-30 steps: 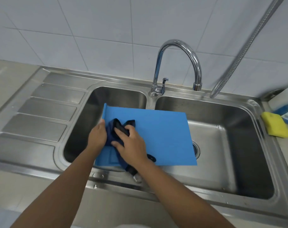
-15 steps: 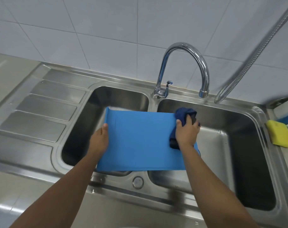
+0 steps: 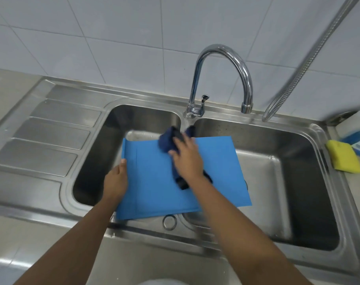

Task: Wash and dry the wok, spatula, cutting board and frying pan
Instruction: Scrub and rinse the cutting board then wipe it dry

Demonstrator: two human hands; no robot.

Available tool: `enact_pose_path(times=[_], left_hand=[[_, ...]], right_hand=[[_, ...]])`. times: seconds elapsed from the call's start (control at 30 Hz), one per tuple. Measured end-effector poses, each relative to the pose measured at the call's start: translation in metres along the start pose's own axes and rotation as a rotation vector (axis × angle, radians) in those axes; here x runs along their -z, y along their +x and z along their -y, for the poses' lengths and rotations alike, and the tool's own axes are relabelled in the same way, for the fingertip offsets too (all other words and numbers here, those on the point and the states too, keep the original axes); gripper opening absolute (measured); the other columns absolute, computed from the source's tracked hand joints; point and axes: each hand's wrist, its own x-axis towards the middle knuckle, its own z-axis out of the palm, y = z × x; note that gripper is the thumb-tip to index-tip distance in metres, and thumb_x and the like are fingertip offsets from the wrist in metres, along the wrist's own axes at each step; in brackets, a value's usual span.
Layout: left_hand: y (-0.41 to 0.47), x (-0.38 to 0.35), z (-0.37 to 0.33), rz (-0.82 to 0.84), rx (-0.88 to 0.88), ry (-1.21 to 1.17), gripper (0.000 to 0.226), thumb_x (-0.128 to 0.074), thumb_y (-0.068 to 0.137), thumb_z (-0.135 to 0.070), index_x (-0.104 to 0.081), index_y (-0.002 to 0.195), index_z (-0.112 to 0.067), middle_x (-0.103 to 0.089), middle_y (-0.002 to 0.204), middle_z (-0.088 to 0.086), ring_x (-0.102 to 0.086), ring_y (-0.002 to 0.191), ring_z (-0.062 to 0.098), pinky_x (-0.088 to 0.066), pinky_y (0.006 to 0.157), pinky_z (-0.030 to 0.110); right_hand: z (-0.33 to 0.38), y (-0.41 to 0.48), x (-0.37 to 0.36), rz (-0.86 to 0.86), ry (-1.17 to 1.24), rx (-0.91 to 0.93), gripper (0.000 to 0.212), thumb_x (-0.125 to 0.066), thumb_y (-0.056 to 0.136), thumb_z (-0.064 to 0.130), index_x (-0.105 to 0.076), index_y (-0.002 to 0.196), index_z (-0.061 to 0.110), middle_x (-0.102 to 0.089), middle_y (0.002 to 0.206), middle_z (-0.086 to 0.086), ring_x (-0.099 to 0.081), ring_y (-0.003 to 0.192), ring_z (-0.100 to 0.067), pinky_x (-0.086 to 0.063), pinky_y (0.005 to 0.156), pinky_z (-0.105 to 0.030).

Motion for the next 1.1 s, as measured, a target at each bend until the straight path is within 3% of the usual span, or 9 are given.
enact_pose_path(times=[0.07,0.17,0.27,0.43,0.5,0.67,0.8,0.97,1.1], left_hand=[[0.000,-0.001,0.002,0.014,0.020,-0.020,0.070,-0.024,0.099,-0.061,-0.064,0.098,-0.004,-0.066,0.100,0.018,-0.061,0.094,0.035,-0.049,0.088,0.048],[0.002,-0.002,0.004,0.017,0.039,-0.030,0.071,-0.023,0.098,-0.062,-0.064,0.106,-0.005,-0.065,0.106,0.018,-0.060,0.099,0.035,-0.048,0.092,0.048],[0.004,-0.004,0.001,0.024,0.046,-0.033,0.071,-0.023,0.099,-0.060,-0.063,0.111,-0.003,-0.063,0.113,0.020,-0.058,0.105,0.037,-0.046,0.094,0.046],[0.004,-0.006,-0.005,0.023,0.040,0.023,0.072,-0.021,0.100,-0.057,-0.061,0.117,0.000,-0.060,0.121,0.026,-0.055,0.113,0.040,-0.043,0.097,0.046],[0.005,-0.005,-0.009,0.027,0.021,0.034,0.070,-0.021,0.101,-0.055,-0.060,0.119,0.000,-0.059,0.123,0.026,-0.054,0.115,0.041,-0.043,0.099,0.047],[0.005,-0.003,-0.010,0.027,-0.025,0.051,0.069,-0.022,0.102,-0.054,-0.062,0.113,0.001,-0.061,0.118,0.028,-0.057,0.108,0.043,-0.045,0.098,0.051],[0.000,-0.001,-0.009,0.030,-0.014,0.038,0.068,-0.023,0.102,-0.052,-0.062,0.114,0.002,-0.061,0.118,0.028,-0.056,0.108,0.042,-0.045,0.096,0.047],[-0.005,-0.002,-0.011,0.033,0.021,-0.018,0.064,-0.024,0.102,-0.052,-0.062,0.110,0.000,-0.061,0.106,0.020,-0.058,0.103,0.038,-0.046,0.090,0.044],[-0.006,-0.003,-0.013,0.035,0.028,-0.016,0.064,-0.022,0.102,-0.052,-0.061,0.104,-0.002,-0.061,0.103,0.020,-0.059,0.100,0.037,-0.046,0.088,0.044]], right_hand=[[-0.048,0.015,0.034,-0.113,0.006,-0.191,0.049,-0.058,0.093,0.033,-0.049,0.139,0.021,-0.030,0.156,-0.005,-0.027,0.142,-0.031,-0.033,0.111,-0.045],[-0.103,0.005,0.084,-0.230,0.004,-0.457,0.047,-0.053,0.096,0.033,-0.046,0.141,0.021,-0.032,0.152,-0.007,-0.044,0.130,-0.034,-0.042,0.099,-0.043],[-0.110,-0.033,0.095,-0.302,-0.037,-0.561,0.044,-0.050,0.098,0.029,-0.045,0.141,0.018,-0.040,0.146,-0.010,-0.052,0.118,-0.038,-0.046,0.089,-0.042],[-0.061,-0.106,0.053,-0.322,-0.053,-0.355,0.049,-0.057,0.093,0.019,-0.044,0.140,0.023,-0.038,0.147,-0.002,-0.039,0.134,-0.028,-0.051,0.093,-0.047],[-0.025,-0.122,0.030,-0.205,-0.022,-0.291,0.052,-0.057,0.092,0.022,-0.042,0.142,0.027,-0.032,0.151,0.000,-0.031,0.140,-0.027,-0.049,0.096,-0.048],[0.045,-0.124,-0.013,0.113,0.010,0.106,0.053,-0.058,0.092,0.032,-0.043,0.142,0.028,-0.027,0.157,0.001,-0.018,0.147,-0.027,-0.037,0.108,-0.044],[0.011,-0.097,0.001,0.070,0.039,0.093,0.050,-0.060,0.091,0.026,-0.049,0.140,0.027,-0.030,0.156,0.000,-0.026,0.143,-0.029,-0.038,0.108,-0.044],[-0.081,-0.084,0.069,-0.199,0.024,-0.235,0.047,-0.060,0.091,0.021,-0.051,0.137,0.021,-0.035,0.151,-0.002,-0.038,0.136,-0.026,-0.038,0.105,-0.038],[-0.104,-0.130,0.095,-0.382,0.031,-0.505,0.048,-0.056,0.095,0.020,-0.045,0.141,0.018,-0.043,0.145,-0.006,-0.053,0.119,-0.033,-0.046,0.088,-0.038]])
